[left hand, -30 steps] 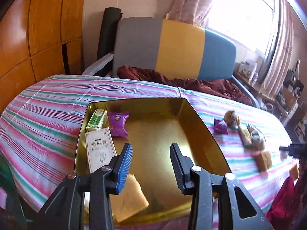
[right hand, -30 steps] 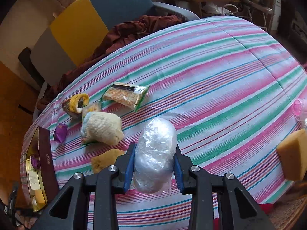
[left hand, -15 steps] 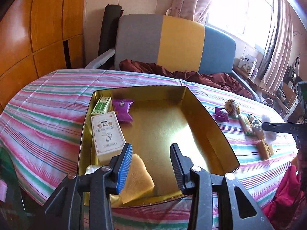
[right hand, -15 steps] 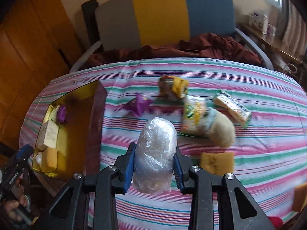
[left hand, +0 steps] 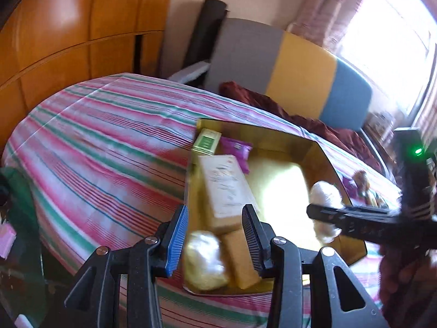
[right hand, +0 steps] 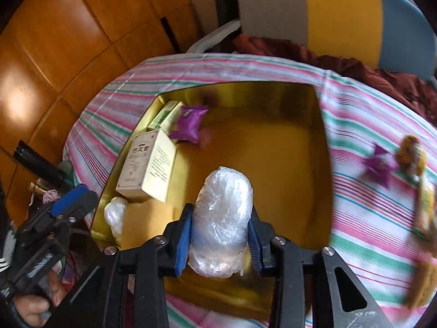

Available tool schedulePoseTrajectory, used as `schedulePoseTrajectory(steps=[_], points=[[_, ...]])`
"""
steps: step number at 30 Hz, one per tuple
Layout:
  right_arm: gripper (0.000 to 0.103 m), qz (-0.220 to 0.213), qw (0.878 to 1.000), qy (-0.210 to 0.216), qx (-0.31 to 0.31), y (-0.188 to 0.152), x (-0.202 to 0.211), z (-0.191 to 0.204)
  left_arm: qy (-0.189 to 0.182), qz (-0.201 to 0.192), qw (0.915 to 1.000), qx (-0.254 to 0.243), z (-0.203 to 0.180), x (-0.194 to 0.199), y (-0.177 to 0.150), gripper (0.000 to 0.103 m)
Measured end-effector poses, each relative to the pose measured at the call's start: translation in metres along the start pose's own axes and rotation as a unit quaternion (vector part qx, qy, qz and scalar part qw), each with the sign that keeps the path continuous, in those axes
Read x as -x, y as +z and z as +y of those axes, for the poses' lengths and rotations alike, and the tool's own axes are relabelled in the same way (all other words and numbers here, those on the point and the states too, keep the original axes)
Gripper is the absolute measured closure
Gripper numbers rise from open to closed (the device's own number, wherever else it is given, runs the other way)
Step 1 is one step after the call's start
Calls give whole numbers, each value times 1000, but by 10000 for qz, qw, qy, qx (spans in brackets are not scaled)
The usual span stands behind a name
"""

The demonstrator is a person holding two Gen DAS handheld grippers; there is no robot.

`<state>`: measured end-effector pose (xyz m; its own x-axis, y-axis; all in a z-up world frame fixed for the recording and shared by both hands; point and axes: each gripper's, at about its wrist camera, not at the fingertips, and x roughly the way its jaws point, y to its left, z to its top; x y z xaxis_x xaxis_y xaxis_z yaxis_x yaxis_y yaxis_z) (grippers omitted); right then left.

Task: Organize objects
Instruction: 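Lower the plastic-wrapped white bundle into the tray and open the right tool, then grasp a second purple snack packet from the table with the left tool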

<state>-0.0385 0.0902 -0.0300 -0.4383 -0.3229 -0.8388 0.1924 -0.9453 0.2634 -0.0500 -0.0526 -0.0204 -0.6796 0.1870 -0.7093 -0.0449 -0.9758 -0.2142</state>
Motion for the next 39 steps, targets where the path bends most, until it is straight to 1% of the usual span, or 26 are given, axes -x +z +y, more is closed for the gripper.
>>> schedulePoseTrajectory(steps=[2,6,7,8,9,10,12,15,18,20,22,25,28,31,33,36,37,39], points=[[65,101,9999,102,-58,6,-17,8,55,-45,10000,45,5,0,2,62],[64,249,9996,159,20,10,-44,27,118,-19,9999,72,8,-3,0,62],[59,232,9995,191,37,10,-46,29,108,5,9999,64,9,-5,-1,62],[57,219,9994,244,65,10,-49,31,89,42,9999,54,9,-7,-1,62],[49,195,9993,295,105,9,-49,33,57,85,9999,58,9,-9,-2,62],[36,171,9993,317,141,8,-48,33,27,123,9999,80,10,-11,-2,62],[24,136,9992,343,179,4,-46,32,-12,205,9997,134,10,-14,-4,60],[23,30,9992,353,181,0,-37,30,-76,269,9995,130,7,-16,-5,59],[17,-86,9993,334,134,-6,-24,23,-88,247,9996,44,2,-14,-6,59],[15,-175,9994,293,116,-10,-13,19,-148,238,9996,14,-1,-12,-7,59],[11,-263,9994,234,62,-14,-1,13,-219,223,9995,-24,-5,-10,-7,59],[10,-453,9987,216,-133,-18,20,-7,-291,240,9992,-129,-14,-9,-8,59],[9,-700,9967,91,-390,-20,44,-35,-324,259,9988,-251,-24,-8,-8,59],[7,-907,9936,-109,-670,-21,68,-70,-373,262,9982,-392,-36,-7,-7,59],[7,-1002,9903,-323,-910,-22,84,-99,-420,245,9974,-525,-46,-6,-5,59],[6,-1155,9817,-700,-1344,-25,108,-150,-510,267,9958,-713,-62,-6,-2,59],[5,-1214,9774,-847,-1507,-27,116,-169,-530,274,9951,-789,-68,-6,-1,59],[4,-1340,9650,-1068,-1986,-31,131,-211,-583,294,9932,-964,-83,-7,0,59]])
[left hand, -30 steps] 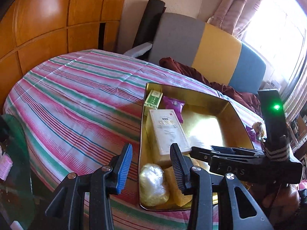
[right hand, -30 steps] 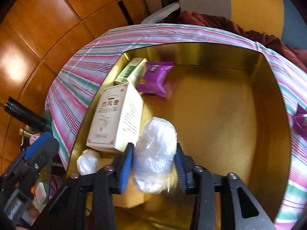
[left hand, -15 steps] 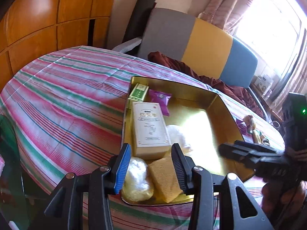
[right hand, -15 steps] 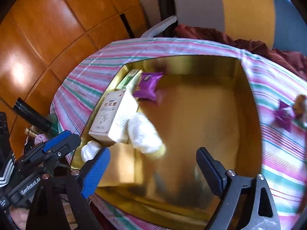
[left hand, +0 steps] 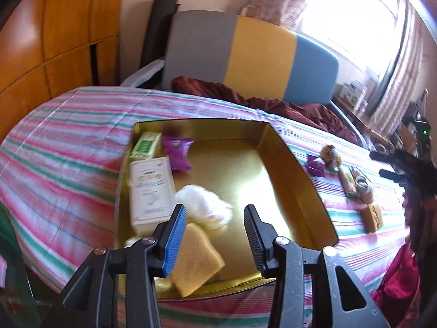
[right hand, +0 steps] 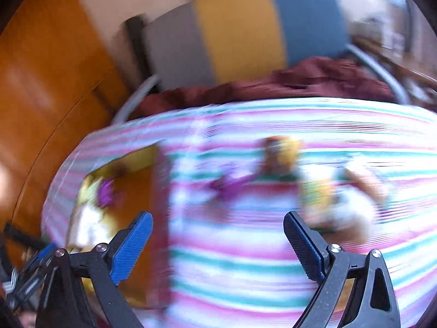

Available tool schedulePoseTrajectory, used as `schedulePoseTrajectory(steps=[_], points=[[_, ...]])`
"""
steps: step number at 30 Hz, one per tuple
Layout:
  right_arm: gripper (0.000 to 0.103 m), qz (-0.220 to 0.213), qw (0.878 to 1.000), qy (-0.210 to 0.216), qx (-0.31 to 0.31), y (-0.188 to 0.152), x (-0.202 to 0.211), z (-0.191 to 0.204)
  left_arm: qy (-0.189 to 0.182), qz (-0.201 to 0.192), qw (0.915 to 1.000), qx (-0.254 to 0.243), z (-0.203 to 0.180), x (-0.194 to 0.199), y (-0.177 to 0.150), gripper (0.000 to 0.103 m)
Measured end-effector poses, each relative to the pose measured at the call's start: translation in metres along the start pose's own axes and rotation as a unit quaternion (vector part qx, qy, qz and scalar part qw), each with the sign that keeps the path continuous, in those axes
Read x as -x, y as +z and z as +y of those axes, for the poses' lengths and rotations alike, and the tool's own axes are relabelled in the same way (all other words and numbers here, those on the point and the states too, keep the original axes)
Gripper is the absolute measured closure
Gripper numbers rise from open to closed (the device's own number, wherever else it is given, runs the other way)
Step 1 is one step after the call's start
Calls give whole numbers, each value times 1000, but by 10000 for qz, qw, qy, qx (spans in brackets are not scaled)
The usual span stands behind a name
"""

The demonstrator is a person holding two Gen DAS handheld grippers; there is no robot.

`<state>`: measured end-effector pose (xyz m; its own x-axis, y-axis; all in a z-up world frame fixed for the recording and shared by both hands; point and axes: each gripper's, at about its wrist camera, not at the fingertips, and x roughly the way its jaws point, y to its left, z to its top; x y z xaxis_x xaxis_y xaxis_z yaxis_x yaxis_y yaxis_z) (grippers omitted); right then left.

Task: Organize objects
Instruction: 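Grasp a second purple snack packet from the table with the left tool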

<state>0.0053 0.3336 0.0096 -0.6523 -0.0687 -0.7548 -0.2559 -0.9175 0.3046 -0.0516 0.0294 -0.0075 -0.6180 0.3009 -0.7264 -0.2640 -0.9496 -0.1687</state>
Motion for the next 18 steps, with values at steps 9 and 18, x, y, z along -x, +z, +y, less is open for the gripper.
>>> schedulePoseTrajectory(steps=[9,18], points=[[2,-75,9640,-911,-2498,-1,-6,-175,-539,104,9941,-934,-96,-19,27,59],[3,-26,9550,-346,-2946,0,-6,-183,-1034,521,9806,-1583,-196,-72,50,59]])
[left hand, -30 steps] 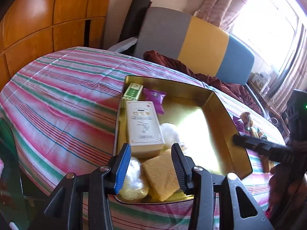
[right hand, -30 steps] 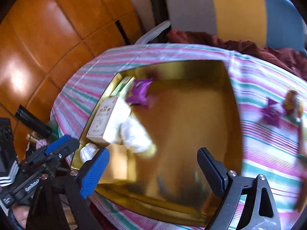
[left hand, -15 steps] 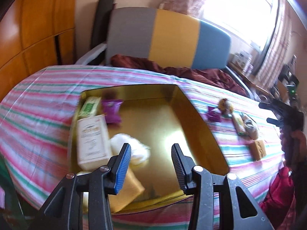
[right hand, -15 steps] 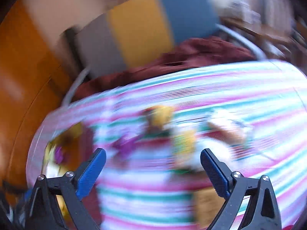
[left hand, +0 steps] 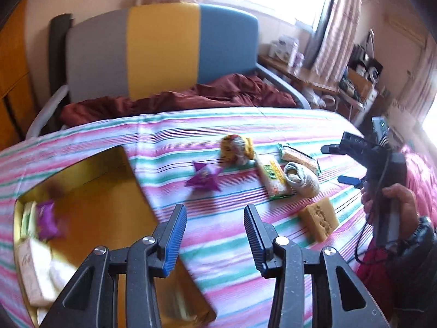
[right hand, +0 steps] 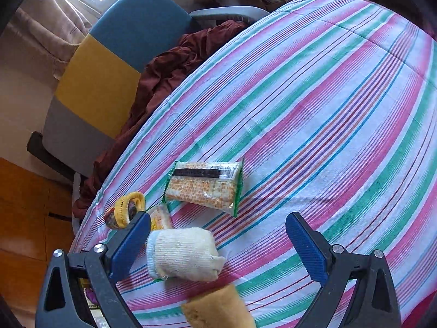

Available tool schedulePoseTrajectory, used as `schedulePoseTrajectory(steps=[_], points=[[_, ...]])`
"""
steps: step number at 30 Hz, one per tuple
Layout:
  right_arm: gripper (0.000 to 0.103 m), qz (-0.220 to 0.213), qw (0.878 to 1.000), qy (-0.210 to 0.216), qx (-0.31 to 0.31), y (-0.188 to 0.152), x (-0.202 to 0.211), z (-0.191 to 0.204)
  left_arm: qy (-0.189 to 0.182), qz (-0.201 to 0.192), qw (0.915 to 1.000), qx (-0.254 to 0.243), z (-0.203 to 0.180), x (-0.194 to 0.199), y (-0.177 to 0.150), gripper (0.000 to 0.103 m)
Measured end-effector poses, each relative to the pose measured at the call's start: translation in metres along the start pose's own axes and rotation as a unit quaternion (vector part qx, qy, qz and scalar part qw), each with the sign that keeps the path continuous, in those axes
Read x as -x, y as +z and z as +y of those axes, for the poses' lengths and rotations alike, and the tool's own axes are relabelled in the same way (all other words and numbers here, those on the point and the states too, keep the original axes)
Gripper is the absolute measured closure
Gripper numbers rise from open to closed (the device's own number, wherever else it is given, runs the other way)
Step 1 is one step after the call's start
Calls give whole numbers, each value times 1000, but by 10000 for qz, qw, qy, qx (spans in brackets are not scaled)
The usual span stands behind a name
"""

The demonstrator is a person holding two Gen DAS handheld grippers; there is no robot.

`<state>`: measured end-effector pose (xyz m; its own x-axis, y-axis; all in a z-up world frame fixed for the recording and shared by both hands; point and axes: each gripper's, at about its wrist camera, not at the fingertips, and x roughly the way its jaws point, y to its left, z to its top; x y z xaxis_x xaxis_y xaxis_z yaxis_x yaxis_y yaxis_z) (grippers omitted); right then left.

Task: Organize objects
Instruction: 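Grasp a second purple snack packet from the table with the left tool, then grasp the WEIDAN cracker packet with the right tool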

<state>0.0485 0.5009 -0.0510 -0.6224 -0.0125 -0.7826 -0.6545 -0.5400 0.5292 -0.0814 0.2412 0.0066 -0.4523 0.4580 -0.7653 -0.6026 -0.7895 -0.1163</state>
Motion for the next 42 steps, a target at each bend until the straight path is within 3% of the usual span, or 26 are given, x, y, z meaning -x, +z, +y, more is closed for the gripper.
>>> schedulePoseTrajectory(steps=[8,19,23,25,31,37,42], points=[[3,91,9995,289,23,-3,-2,1,203,572,9981,-102,-6,-72,33,59],[3,98,9977,440,497,-7,-4,21,354,1125,9915,-544,-4,-144,48,59],[3,115,9971,437,609,-8,-6,25,258,1500,9880,-258,5,-170,45,62],[3,86,9969,406,670,-8,-5,26,219,1402,9897,-192,7,-168,46,68],[3,-51,9919,356,1216,-15,-2,44,-84,1083,9939,-207,-7,-134,31,69],[7,64,9867,423,1569,-22,-8,61,-465,904,9941,-372,-35,-85,-12,69],[12,301,9742,142,2232,-25,-26,95,-748,872,9925,-422,-47,-58,-46,69]])
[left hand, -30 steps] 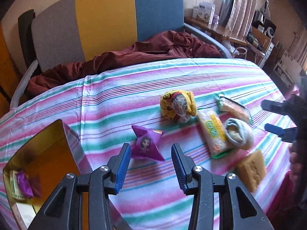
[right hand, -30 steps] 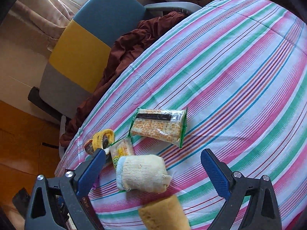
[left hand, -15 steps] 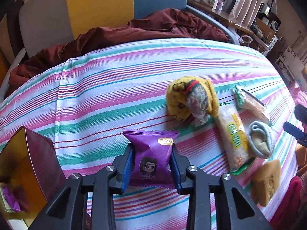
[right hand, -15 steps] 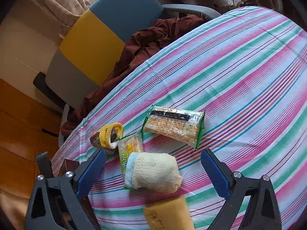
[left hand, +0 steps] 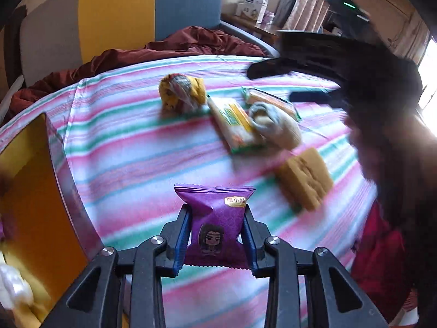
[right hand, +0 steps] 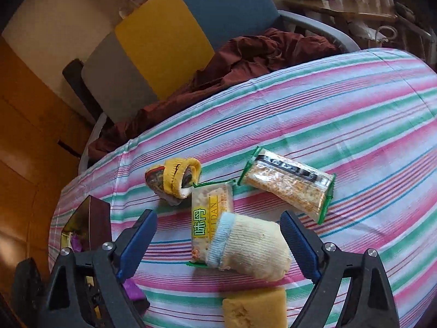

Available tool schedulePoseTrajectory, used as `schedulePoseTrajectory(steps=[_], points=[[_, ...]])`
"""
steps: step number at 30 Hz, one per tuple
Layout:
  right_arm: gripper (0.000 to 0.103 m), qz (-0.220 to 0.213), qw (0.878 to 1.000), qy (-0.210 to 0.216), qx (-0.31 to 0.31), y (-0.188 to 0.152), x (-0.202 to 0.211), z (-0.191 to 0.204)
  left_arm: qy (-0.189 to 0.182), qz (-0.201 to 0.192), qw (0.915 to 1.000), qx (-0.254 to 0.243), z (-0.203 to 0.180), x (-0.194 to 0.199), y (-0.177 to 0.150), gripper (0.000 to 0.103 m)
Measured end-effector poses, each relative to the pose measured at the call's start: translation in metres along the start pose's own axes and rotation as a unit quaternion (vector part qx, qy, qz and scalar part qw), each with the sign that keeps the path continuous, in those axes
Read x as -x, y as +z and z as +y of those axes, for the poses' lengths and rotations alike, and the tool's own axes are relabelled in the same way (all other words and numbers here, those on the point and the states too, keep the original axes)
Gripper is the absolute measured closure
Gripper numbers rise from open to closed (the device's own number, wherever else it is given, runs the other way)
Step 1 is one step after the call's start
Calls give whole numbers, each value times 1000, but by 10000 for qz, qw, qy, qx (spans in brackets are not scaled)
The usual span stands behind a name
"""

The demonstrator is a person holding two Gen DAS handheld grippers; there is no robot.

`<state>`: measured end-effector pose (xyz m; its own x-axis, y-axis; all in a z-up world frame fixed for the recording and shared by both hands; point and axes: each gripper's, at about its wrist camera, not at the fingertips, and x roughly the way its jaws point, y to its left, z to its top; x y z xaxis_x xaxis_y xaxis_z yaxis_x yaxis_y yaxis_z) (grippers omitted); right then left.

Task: Organize objects
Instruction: 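Grasp the WEIDAN cracker packet with the right tool, then carry the purple packet to the tray with the left tool while the right tool holds the cracker packet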

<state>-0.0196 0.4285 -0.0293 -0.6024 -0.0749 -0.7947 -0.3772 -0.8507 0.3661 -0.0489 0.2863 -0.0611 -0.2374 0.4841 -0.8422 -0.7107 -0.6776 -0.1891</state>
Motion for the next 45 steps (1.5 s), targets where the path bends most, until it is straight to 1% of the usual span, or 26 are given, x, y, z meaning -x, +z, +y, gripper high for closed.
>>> schedulePoseTrajectory(steps=[1,3,6,7,9,10,11,12,13,14,15,17,20,23,25,26,28,31,36,38,40,45], points=[[12,95,9998,-102,156,4,-6,6,-39,-8,10000,6,-1,3,-4,69],[13,427,9977,-288,432,10,-25,17,-125,-14,9999,57,-1,10,-15,69],[14,831,9914,-652,766,15,-57,31,-232,-35,9996,152,4,18,-24,69],[14,988,9883,-750,887,14,-68,35,-241,-52,9996,165,4,21,-27,69],[14,1458,9786,-973,1081,6,-93,39,-234,-110,9995,180,6,27,-32,69],[18,1612,9730,-1095,1235,0,-103,43,-244,-146,9994,186,7,30,-33,69],[19,1549,9680,-1272,1507,-6,-105,49,-254,-193,9993,194,8,34,-34,69],[29,1441,9673,-1247,1672,-10,-101,56,-257,-239,9992,211,10,36,-36,69],[42,1419,9688,-1143,1681,-12,-95,59,-272,-268,9990,235,11,39,-37,69],[48,1429,9693,-1084,1683,-15,-90,61,-304,-284,9988,271,12,40,-38,69],[52,1444,9686,-1063,1723,-19,-86,64,-326,-309,9986,296,13,42,-39,69],[52,1436,9668,-932,1899,-32,-77,70,-353,-368,9982,307,12,46,-42,69],[52,1492,9625,-601,2187,-58,-63,84,-376,-403,9979,326,12,49,-47,69],[52,1494,9565,-492,2457,-82,-49,96,-341,-456,9978,349,13,54,-54,69],[52,1482,9550,-439,2532,-94,-40,97,-297,-543,9975,348,14,61,-60,69],[52,1433,9561,-420,2521,-97,-36,96,-257,-595,9973,345,14,64,-62,69],[52,1351,9624,-282,2339,-98,-31,88,-152,-698,9968,361,15,71,-65,69],[52,1302,9648,-205,2276,-98,-25,84,-19,-795,9957,466,21,79,-69,69],[52,1173,9635,-250,2395,-102,-16,83,151,-902,9934,692,32,88,-75,69],[51,1110,9609,-253,2526,-104,-12,82,189,-920,9927,762,36,90,-77,69],[51,1101,9610,-255,2522,-103,-9,74,205,-940,9925,756,36,92,-80,69],[51,1007,9565,-379,2712,-111,-2,70,204,-1015,9914,799,38,98,-85,69]])
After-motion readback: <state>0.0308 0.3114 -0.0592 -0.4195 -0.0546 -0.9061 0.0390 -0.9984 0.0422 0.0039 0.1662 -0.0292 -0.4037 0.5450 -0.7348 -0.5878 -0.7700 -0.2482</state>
